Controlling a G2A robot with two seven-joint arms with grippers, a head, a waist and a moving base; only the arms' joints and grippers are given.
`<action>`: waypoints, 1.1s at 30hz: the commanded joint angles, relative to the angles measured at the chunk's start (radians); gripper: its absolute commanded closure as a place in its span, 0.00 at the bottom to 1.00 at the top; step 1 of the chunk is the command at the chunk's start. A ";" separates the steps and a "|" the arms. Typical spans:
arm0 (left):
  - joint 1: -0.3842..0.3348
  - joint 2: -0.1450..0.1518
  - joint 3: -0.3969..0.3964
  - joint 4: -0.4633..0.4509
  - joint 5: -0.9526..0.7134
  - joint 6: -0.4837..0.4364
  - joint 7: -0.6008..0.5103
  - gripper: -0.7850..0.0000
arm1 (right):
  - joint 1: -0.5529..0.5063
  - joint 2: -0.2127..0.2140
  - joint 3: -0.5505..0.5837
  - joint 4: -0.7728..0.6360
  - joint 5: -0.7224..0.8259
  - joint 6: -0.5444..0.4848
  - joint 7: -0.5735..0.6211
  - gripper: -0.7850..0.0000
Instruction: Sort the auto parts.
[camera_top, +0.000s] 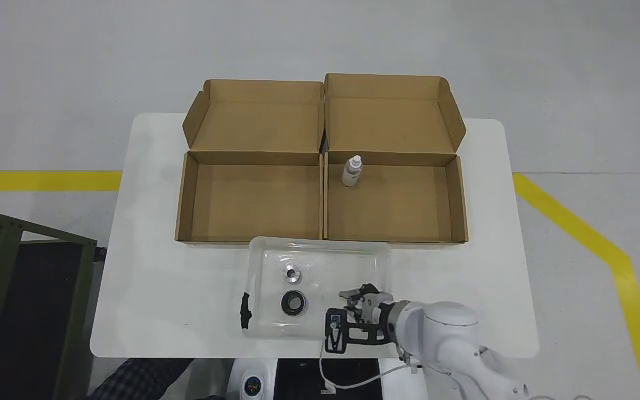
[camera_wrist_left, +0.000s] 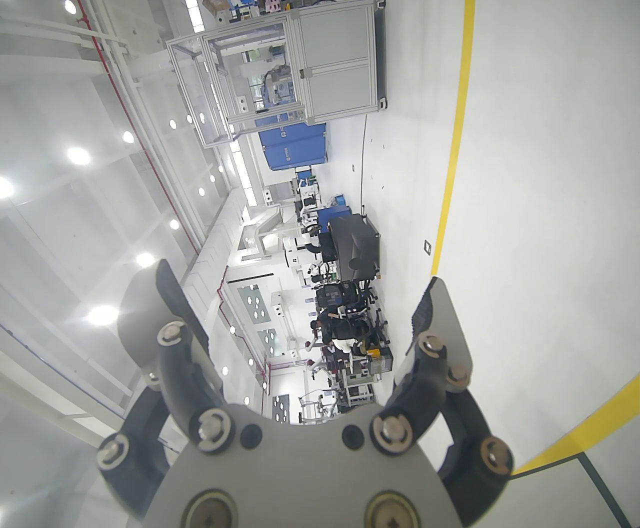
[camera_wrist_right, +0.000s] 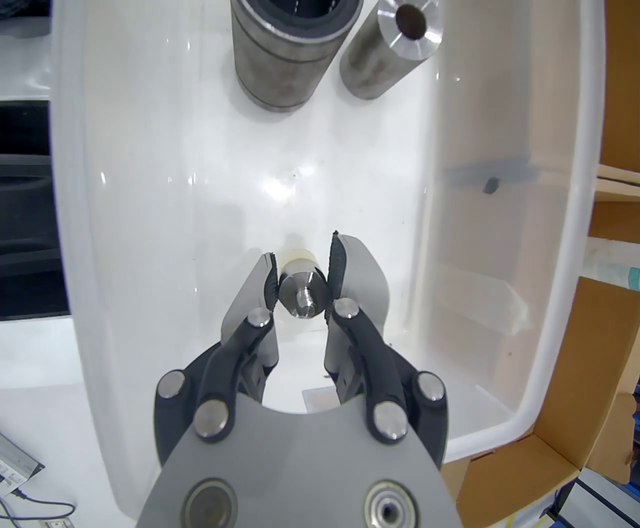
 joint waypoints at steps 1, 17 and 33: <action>0.000 0.000 0.000 0.000 0.000 0.000 0.000 0.00 | -0.002 0.002 0.007 -0.002 0.008 0.004 -0.033 1.00; 0.000 0.000 0.000 0.000 0.000 0.000 0.000 0.00 | -0.015 0.011 0.114 0.057 0.203 0.085 -0.386 1.00; 0.000 0.000 0.000 0.000 0.000 0.000 0.000 0.00 | -0.012 0.025 0.305 0.122 0.632 0.053 -0.577 1.00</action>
